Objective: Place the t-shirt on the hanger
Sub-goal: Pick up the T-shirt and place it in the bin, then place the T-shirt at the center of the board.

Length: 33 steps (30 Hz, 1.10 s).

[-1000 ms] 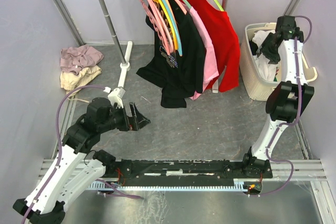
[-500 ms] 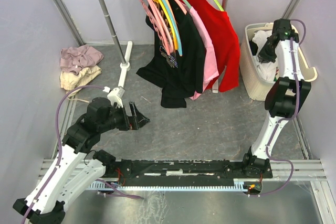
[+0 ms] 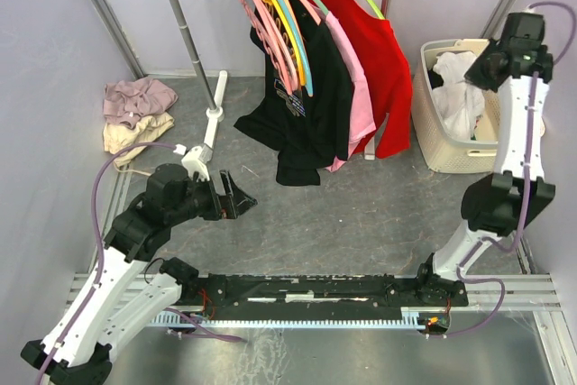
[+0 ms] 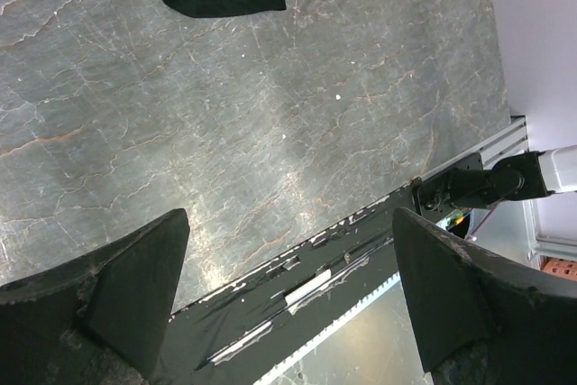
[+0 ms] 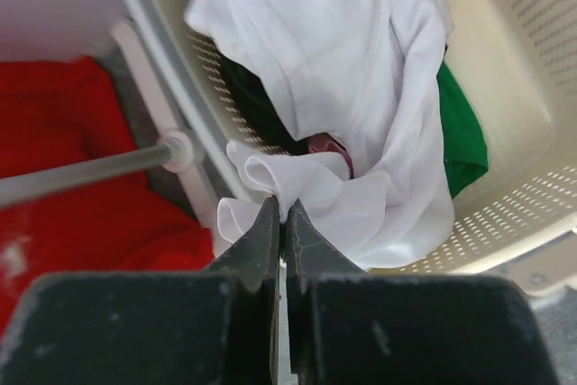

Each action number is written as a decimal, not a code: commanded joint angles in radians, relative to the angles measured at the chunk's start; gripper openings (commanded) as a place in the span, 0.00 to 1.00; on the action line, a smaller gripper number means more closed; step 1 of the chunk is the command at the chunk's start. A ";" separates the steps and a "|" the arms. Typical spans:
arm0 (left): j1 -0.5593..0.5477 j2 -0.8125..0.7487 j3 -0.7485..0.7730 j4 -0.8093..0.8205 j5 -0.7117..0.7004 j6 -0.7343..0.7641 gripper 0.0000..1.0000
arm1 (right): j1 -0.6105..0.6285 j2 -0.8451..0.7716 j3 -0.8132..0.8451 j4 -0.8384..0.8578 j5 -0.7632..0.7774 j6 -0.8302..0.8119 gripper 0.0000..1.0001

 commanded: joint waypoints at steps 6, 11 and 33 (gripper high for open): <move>0.001 -0.020 0.065 0.008 -0.007 -0.029 0.99 | -0.015 -0.275 0.154 0.042 -0.149 0.027 0.01; 0.000 -0.033 0.086 -0.007 -0.006 -0.024 0.99 | -0.017 -0.386 0.236 0.072 -0.247 0.067 0.01; 0.001 -0.092 0.172 -0.109 -0.014 0.017 0.99 | -0.017 -0.720 0.069 0.443 -0.744 0.655 0.01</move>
